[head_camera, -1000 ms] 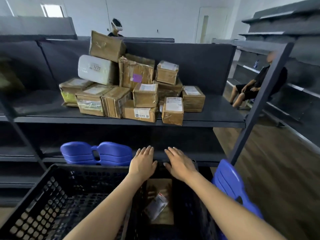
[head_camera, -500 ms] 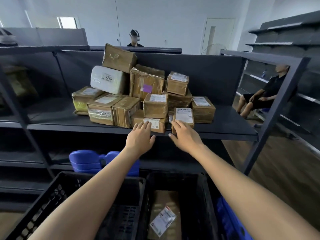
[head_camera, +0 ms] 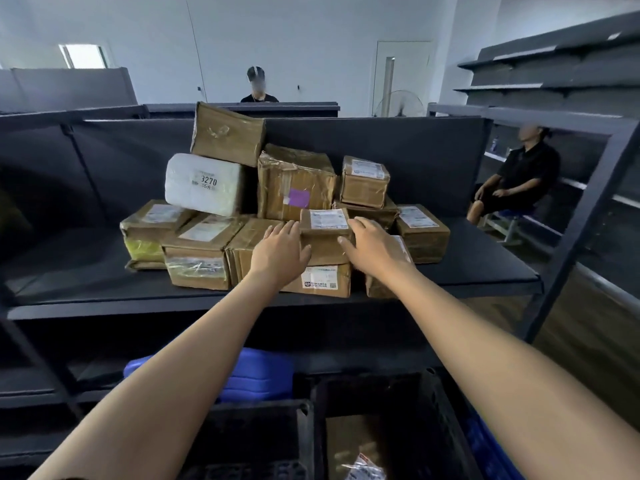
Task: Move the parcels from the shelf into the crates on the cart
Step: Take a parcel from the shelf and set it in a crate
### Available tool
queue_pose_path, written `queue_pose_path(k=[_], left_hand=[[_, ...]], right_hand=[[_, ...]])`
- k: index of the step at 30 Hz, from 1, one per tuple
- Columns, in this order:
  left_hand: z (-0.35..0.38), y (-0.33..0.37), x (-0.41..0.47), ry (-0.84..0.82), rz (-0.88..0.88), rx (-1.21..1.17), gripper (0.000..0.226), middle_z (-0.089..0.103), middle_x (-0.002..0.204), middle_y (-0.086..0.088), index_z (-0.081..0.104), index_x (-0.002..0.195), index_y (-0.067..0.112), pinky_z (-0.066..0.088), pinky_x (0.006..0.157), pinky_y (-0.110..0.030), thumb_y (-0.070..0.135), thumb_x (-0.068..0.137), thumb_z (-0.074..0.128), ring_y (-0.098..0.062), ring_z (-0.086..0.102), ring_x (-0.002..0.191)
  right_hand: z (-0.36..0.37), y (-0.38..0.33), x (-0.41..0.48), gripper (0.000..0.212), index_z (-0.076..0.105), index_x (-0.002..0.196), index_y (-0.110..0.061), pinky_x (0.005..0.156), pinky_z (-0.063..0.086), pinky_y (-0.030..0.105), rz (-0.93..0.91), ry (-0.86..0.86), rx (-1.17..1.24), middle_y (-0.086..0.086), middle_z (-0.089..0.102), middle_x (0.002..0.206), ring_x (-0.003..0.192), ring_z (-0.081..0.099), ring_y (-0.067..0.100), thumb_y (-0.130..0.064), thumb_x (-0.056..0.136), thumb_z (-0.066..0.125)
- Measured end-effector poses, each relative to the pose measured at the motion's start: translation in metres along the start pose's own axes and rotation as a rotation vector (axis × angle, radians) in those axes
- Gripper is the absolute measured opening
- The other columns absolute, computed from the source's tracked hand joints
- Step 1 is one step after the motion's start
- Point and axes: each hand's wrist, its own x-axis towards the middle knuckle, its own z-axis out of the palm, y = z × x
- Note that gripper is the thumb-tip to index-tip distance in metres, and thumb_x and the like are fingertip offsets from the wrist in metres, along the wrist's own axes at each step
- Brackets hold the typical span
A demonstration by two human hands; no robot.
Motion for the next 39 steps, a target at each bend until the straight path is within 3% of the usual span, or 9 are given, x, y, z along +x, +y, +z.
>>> queue_pose_path(k=[6, 10, 14, 18, 23, 26, 29, 35, 39], left_hand=[[0.011, -0.007, 0.045, -0.041, -0.070, -0.056, 0.049, 0.046, 0.145, -0.010, 0.042, 0.137, 0.007, 0.036, 0.108, -0.042, 0.039, 0.099, 0.040, -0.028, 0.038, 0.138], [0.024, -0.011, 0.070, -0.090, -0.127, -0.117, 0.057, 0.040, 0.151, -0.007, 0.036, 0.146, 0.010, 0.042, 0.101, -0.044, 0.043, 0.099, 0.037, -0.029, 0.036, 0.140], [0.040, -0.016, 0.085, -0.109, -0.210, -0.220, 0.062, 0.056, 0.136, -0.013, 0.037, 0.146, 0.009, 0.048, 0.080, -0.037, 0.047, 0.098, 0.038, -0.031, 0.057, 0.118], [0.054, -0.015, 0.087, -0.148, -0.362, -0.508, 0.054, 0.066, 0.105, -0.013, 0.058, 0.121, 0.004, 0.041, 0.072, -0.033, 0.048, 0.096, 0.039, -0.030, 0.060, 0.096], [0.056, -0.004, 0.079, -0.106, -0.482, -0.762, 0.030, 0.055, 0.076, 0.010, 0.057, 0.087, 0.020, 0.035, 0.056, -0.024, 0.044, 0.096, 0.042, -0.002, 0.048, 0.068], [0.048, 0.003, 0.067, -0.008, -0.467, -0.876, 0.017, 0.056, 0.081, 0.019, 0.056, 0.101, 0.029, 0.035, 0.059, -0.018, 0.040, 0.095, 0.045, 0.005, 0.049, 0.074], [0.037, 0.011, 0.048, 0.067, -0.442, -0.972, 0.027, 0.062, 0.096, 0.017, 0.059, 0.117, 0.029, 0.037, 0.065, -0.017, 0.038, 0.095, 0.045, 0.006, 0.053, 0.082], [0.023, 0.025, -0.010, 0.161, -0.386, -1.097, 0.042, 0.064, 0.124, 0.013, 0.052, 0.137, 0.023, 0.039, 0.083, -0.010, 0.035, 0.098, 0.047, -0.004, 0.056, 0.115], [0.018, 0.035, -0.055, 0.216, -0.364, -1.213, 0.046, 0.059, 0.132, 0.015, 0.048, 0.142, 0.023, 0.036, 0.088, 0.000, 0.032, 0.097, 0.051, 0.004, 0.051, 0.122]], right_hand=[[0.009, 0.003, 0.042, 0.055, 0.037, 0.145, -0.016, 0.099, 0.043, 0.039, 0.013, 0.006, -0.018, 0.004, 0.042, 0.147, 0.135, 0.038, 0.022, -0.044, 0.098, 0.040], [0.018, 0.012, 0.064, 0.060, 0.032, 0.149, -0.016, 0.105, 0.039, 0.041, 0.047, -0.046, 0.013, 0.006, 0.035, 0.153, 0.139, 0.034, 0.025, -0.049, 0.099, 0.036], [0.029, 0.019, 0.074, 0.066, 0.029, 0.150, -0.017, 0.104, 0.039, 0.041, 0.095, -0.086, 0.092, 0.007, 0.036, 0.153, 0.139, 0.035, 0.027, -0.055, 0.097, 0.031], [0.039, 0.018, 0.075, 0.068, 0.040, 0.142, -0.013, 0.085, 0.040, 0.034, 0.238, -0.084, 0.261, 0.007, 0.053, 0.138, 0.124, 0.052, 0.027, -0.060, 0.093, 0.033], [0.045, 0.012, 0.069, 0.059, 0.051, 0.132, -0.018, 0.082, 0.041, 0.032, 0.320, -0.135, 0.511, 0.003, 0.061, 0.127, 0.114, 0.058, 0.024, -0.059, 0.092, 0.037], [0.041, 0.007, 0.055, 0.052, 0.048, 0.135, -0.023, 0.084, 0.042, 0.029, 0.288, -0.081, 0.630, -0.005, 0.062, 0.125, 0.115, 0.058, 0.018, -0.054, 0.094, 0.041], [0.034, 0.000, 0.034, 0.044, 0.047, 0.134, -0.030, 0.082, 0.042, 0.025, 0.253, -0.021, 0.764, -0.015, 0.060, 0.118, 0.114, 0.058, 0.012, -0.049, 0.095, 0.043], [0.018, -0.019, -0.018, 0.053, 0.034, 0.146, -0.032, 0.107, 0.041, 0.043, 0.214, 0.059, 0.844, -0.007, 0.051, 0.141, 0.130, 0.047, 0.014, -0.045, 0.096, 0.045], [0.014, -0.030, -0.064, 0.056, 0.030, 0.148, -0.032, 0.113, 0.035, 0.041, 0.193, 0.099, 0.883, -0.008, 0.039, 0.152, 0.139, 0.035, 0.010, -0.045, 0.096, 0.047]])
